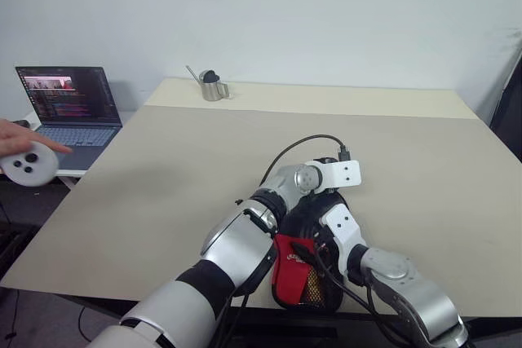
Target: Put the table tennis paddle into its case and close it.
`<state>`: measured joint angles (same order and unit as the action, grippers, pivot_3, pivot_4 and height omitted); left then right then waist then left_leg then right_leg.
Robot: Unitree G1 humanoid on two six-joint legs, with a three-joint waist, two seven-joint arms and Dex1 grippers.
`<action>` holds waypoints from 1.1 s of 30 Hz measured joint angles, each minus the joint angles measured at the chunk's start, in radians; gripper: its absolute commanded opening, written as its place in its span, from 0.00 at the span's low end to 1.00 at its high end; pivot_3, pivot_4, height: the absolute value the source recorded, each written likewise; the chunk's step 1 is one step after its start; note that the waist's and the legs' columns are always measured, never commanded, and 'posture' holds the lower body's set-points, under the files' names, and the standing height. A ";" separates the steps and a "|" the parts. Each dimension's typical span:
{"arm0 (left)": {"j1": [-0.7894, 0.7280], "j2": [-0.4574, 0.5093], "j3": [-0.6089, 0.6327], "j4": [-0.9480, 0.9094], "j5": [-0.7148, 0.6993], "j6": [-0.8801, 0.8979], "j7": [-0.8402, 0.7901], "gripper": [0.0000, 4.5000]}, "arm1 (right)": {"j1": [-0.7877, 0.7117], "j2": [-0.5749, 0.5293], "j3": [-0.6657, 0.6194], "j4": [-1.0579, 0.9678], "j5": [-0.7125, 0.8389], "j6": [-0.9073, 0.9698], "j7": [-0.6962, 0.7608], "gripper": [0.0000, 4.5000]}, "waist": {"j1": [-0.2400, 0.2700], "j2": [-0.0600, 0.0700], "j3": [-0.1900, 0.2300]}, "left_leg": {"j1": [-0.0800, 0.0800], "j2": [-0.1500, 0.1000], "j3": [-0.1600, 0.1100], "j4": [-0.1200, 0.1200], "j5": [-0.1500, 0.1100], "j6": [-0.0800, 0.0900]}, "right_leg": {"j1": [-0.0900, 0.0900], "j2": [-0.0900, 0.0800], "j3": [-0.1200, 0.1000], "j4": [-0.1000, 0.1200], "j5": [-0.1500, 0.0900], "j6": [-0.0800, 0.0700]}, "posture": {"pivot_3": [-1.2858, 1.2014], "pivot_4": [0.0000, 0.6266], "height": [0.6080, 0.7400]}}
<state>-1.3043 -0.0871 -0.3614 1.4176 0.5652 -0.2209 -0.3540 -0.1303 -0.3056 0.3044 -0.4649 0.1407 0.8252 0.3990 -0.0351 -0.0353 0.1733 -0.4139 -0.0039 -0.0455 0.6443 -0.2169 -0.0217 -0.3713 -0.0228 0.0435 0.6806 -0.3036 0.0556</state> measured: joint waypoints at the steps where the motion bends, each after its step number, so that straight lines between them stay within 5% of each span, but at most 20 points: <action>1: 0.000 0.020 0.012 0.000 -0.007 0.007 0.014 0.60 | -0.010 0.000 0.001 0.016 0.000 -0.009 0.007 1.00 | -0.001 0.000 0.000 | 0.001 0.000 -0.001 0.000 0.000 0.000 | 0.000 0.000 0.000 0.000 0.000 0.000 | 0.52 0.24 1.00; 9: 0.001 0.235 0.111 -0.014 -0.086 -0.017 0.053 0.60 | -0.073 -0.017 -0.005 0.100 0.000 -0.064 0.064 1.00 | -0.004 0.000 0.000 | 0.005 0.001 -0.003 0.000 0.002 -0.002 | 0.004 0.002 0.000 0.001 0.000 0.000 | 0.52 0.24 1.00; 16: 0.139 0.382 0.254 -0.090 -0.264 -0.096 -0.159 0.60 | -0.081 -0.046 -0.016 0.124 0.008 -0.087 0.106 1.00 | 0.002 0.001 0.000 | 0.005 0.003 -0.002 0.000 0.002 -0.003 | 0.004 0.001 -0.001 0.001 0.003 -0.005 | 0.52 0.24 1.00; 26: 0.317 0.396 0.395 -0.264 -0.489 0.016 -0.375 0.60 | -0.118 -0.063 -0.029 0.191 0.021 -0.120 0.143 1.00 | 0.006 0.000 -0.001 | 0.015 0.007 -0.003 0.000 0.003 -0.003 | 0.017 0.000 -0.003 -0.001 0.001 -0.001 | 0.52 0.24 1.00; 33: 0.236 0.266 0.364 -0.278 -0.513 0.050 -0.395 0.60 | -0.137 -0.067 -0.037 0.228 0.022 -0.141 0.151 1.00 | 0.012 -0.001 0.000 | 0.015 0.005 -0.004 0.001 0.003 -0.002 | 0.019 -0.001 -0.003 -0.002 0.002 0.000 | 0.52 0.24 1.00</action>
<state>-1.0687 0.1789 0.0022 1.1399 0.0526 -0.1712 -0.7486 -0.2669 -0.3721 0.2677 -0.2368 0.1627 0.6845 0.5500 -0.0226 -0.0364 0.1730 -0.3989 0.0015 -0.0499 0.6451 -0.2137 -0.0235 -0.3526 -0.0239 0.0401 0.6788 -0.3021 0.0556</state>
